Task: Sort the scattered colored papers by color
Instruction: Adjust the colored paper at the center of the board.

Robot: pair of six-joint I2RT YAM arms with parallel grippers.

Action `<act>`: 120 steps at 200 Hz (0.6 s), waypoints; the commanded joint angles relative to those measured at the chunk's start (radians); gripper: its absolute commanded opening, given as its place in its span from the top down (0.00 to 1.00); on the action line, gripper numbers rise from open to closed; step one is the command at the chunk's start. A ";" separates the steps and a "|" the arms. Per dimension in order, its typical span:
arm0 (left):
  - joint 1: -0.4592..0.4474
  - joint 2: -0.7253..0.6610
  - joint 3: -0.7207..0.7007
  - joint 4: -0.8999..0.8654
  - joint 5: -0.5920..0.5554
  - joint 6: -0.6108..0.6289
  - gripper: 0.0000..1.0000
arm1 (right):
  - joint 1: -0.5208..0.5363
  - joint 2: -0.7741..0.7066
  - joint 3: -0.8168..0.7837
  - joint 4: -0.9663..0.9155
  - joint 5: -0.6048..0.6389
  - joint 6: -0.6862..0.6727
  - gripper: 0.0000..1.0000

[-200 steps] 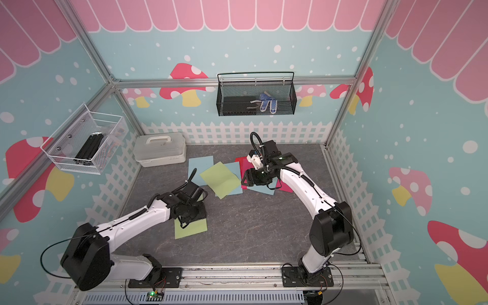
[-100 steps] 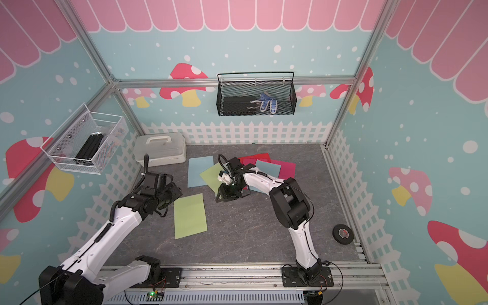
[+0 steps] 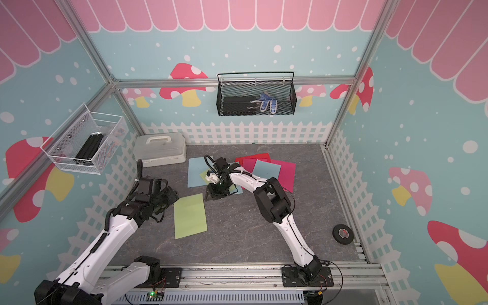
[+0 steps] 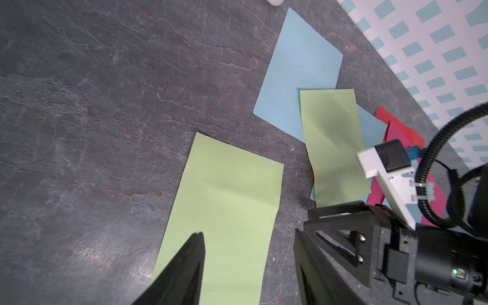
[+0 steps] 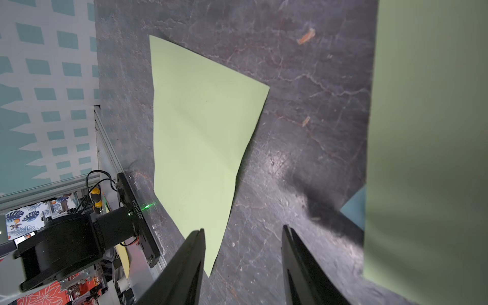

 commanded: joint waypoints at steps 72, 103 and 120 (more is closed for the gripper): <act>0.057 -0.057 -0.044 -0.030 0.008 0.026 0.43 | 0.068 -0.160 -0.290 -0.076 0.131 -0.028 0.52; 0.069 -0.062 -0.044 -0.030 0.012 0.030 0.43 | 0.099 -0.255 -0.472 -0.015 0.112 0.011 0.53; 0.072 -0.056 -0.040 -0.029 0.017 0.031 0.43 | 0.131 -0.261 -0.494 0.009 0.071 0.030 0.53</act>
